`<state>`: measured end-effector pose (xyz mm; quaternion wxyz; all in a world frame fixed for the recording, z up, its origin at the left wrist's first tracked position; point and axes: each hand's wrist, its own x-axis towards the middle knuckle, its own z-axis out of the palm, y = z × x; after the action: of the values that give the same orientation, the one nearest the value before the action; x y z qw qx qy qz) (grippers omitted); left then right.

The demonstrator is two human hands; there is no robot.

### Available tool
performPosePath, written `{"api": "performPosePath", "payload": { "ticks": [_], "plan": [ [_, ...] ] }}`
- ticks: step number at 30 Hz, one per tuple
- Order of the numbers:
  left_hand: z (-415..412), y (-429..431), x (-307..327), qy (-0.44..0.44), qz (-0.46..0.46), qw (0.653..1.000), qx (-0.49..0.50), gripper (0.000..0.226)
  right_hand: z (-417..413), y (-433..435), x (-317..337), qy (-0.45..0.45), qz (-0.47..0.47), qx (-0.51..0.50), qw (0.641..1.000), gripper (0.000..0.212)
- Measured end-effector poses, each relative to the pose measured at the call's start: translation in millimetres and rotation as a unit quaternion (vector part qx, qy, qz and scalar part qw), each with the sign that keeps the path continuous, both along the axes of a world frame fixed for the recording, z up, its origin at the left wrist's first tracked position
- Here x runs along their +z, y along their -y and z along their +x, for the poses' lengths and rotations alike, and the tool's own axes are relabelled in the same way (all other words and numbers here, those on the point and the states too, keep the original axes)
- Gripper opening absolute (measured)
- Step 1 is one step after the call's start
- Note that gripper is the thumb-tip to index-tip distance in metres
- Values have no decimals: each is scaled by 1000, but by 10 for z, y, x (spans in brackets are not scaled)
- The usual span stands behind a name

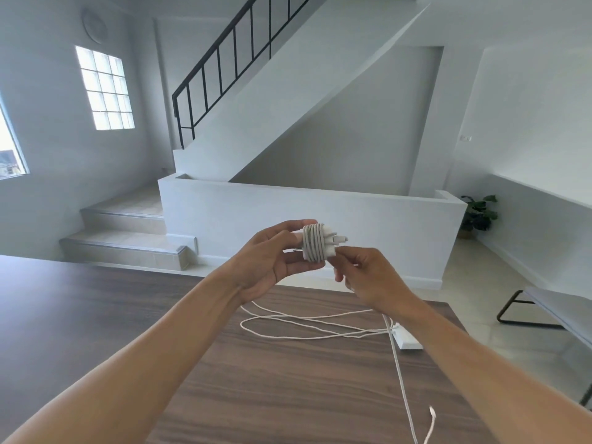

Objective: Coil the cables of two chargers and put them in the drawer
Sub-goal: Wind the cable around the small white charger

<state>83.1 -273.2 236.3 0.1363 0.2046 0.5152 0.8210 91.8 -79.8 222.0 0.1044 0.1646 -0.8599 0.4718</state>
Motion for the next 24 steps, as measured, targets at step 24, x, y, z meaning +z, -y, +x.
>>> {"api": "performPosePath", "payload": {
  "ticks": [24],
  "plan": [
    [-82, 5, -198, -111, -211, 953, 188, 27, 181, 65, 475, -152, 308, -69, 937, 22]
  ]
}}
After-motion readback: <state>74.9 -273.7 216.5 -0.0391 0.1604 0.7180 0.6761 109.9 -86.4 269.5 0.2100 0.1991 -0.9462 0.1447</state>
